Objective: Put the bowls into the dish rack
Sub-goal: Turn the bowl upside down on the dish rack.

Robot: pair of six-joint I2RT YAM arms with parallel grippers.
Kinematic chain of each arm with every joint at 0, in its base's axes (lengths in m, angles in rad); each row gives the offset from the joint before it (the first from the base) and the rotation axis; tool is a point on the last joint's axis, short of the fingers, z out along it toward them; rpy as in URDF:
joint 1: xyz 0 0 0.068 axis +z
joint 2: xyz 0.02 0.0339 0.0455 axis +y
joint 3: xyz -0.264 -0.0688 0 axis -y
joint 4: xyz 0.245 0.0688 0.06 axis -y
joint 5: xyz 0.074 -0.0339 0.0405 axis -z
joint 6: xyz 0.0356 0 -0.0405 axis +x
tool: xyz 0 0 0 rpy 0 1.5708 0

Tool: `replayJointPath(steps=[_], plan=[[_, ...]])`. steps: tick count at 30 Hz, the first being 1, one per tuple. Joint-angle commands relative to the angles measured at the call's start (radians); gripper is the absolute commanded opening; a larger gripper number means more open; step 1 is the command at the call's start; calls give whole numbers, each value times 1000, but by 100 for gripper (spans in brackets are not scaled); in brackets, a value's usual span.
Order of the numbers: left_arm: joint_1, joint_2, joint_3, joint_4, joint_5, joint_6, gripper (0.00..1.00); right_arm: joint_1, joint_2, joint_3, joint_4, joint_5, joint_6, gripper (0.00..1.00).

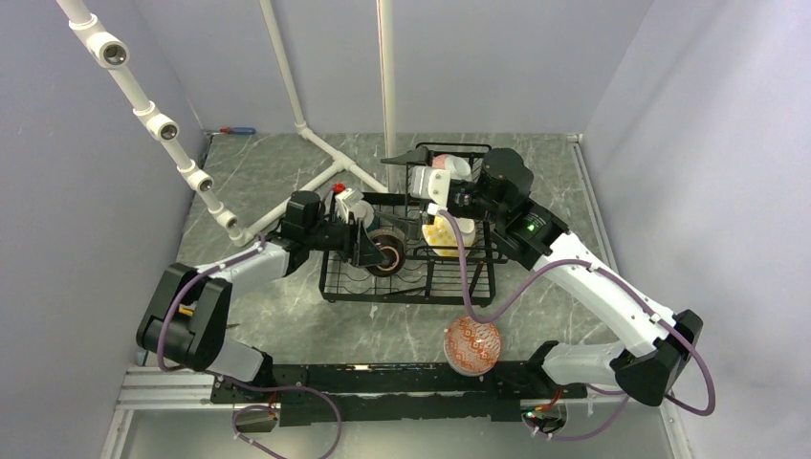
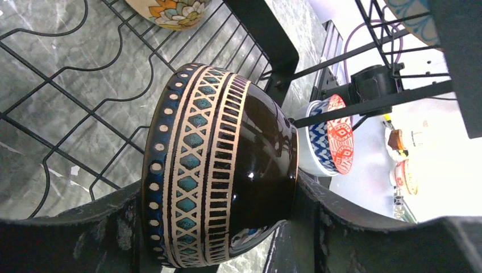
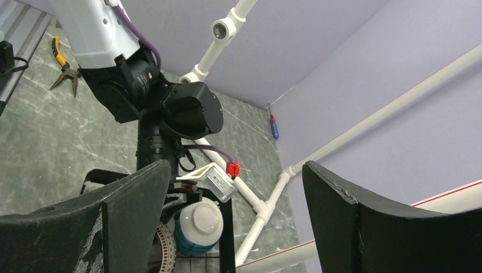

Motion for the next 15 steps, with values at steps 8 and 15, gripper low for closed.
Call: replayJointPath(steps=[8,15], plan=[[-23,100,32,208,-11,-162,3,-4,-39,-3,18,19,-13,90],[-61,187,81,217,-50,-201,3,-5,-47,-8,-1,23,-18,90]])
